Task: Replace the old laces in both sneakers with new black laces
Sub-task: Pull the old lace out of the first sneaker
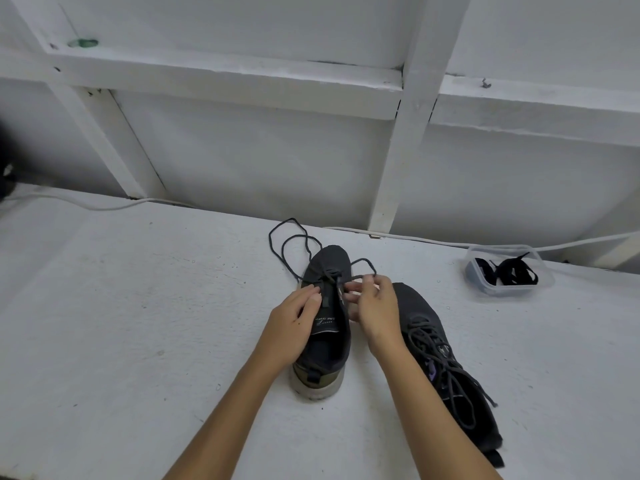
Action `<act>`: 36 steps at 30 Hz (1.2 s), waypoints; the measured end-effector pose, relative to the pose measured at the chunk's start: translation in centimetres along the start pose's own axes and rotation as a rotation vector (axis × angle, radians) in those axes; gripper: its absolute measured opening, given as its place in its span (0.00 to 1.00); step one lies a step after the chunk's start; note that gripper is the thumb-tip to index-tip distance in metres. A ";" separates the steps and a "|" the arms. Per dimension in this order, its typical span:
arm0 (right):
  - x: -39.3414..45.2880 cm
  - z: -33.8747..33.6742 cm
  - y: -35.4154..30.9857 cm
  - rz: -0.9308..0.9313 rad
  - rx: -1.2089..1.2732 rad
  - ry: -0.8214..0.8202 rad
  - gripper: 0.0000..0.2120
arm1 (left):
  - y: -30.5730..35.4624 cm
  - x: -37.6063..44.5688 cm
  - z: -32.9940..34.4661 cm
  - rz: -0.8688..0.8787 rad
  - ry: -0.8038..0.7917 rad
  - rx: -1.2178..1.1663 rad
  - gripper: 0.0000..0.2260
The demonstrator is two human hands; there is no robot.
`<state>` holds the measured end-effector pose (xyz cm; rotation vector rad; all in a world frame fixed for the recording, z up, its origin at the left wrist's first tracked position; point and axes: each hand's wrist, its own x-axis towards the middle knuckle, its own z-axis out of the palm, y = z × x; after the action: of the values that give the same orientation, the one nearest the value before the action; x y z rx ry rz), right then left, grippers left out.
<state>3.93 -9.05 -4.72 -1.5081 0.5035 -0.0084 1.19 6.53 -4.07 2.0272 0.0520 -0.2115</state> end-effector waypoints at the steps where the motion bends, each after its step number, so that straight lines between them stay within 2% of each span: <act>1: 0.0 -0.1 0.3 -0.032 -0.053 -0.052 0.04 | 0.0 0.0 0.0 0.001 0.001 -0.001 0.18; 4: 0.1 -0.4 0.6 -0.106 -0.152 -0.160 0.03 | 0.0 0.0 0.1 0.003 -0.003 -0.010 0.18; 6: 0.2 -0.3 0.3 -0.135 -0.184 -0.112 0.08 | -0.1 0.1 0.0 0.003 -0.008 -0.013 0.18; 9: 0.3 0.3 -0.5 0.004 0.050 0.083 0.08 | -0.2 0.1 0.0 -0.010 0.000 -0.030 0.18; 11: 0.0 0.4 -0.8 0.072 0.180 0.085 0.09 | -0.2 0.1 0.0 -0.013 0.002 -0.036 0.18; 15: -0.2 -0.1 -0.2 -0.083 -0.185 -0.144 0.05 | -0.1 0.1 0.0 0.003 -0.001 -0.016 0.18; 17: 0.3 -0.2 -0.4 -0.139 -0.267 -0.119 0.05 | -0.2 0.1 0.1 0.005 0.001 -0.016 0.18; 18: 0.5 -0.2 -0.6 -0.133 -0.249 -0.072 0.06 | -0.2 0.1 0.0 0.004 0.000 -0.017 0.18; 21: 0.8 0.1 -1.4 0.031 0.071 0.103 0.10 | -0.2 0.0 0.0 -0.005 0.003 -0.028 0.18; 23: 0.5 0.1 -1.3 0.079 0.148 0.088 0.10 | -0.2 0.1 0.0 -0.004 0.004 -0.032 0.18; 27: 0.1 0.0 -0.1 -0.053 -0.134 -0.104 0.07 | -0.1 0.1 0.0 -0.001 0.002 -0.023 0.18; 30: 0.3 -0.2 -0.1 -0.102 -0.242 -0.081 0.08 | -0.1 0.0 0.0 -0.001 0.002 -0.018 0.18; 31: 0.4 -0.1 -0.2 -0.082 -0.222 -0.038 0.08 | -0.1 0.0 0.0 -0.002 0.003 -0.017 0.18; 34: 0.1 0.5 -0.6 0.028 0.054 0.075 0.06 | -0.2 0.0 0.1 -0.005 0.007 -0.013 0.18; 36: -0.1 0.4 -0.3 0.015 0.045 0.041 0.05 | -0.2 0.0 0.1 -0.002 0.009 -0.012 0.18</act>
<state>4.03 -8.70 -4.37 -1.4623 0.5436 -0.0388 1.18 6.56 -4.33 2.0168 0.0611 -0.2034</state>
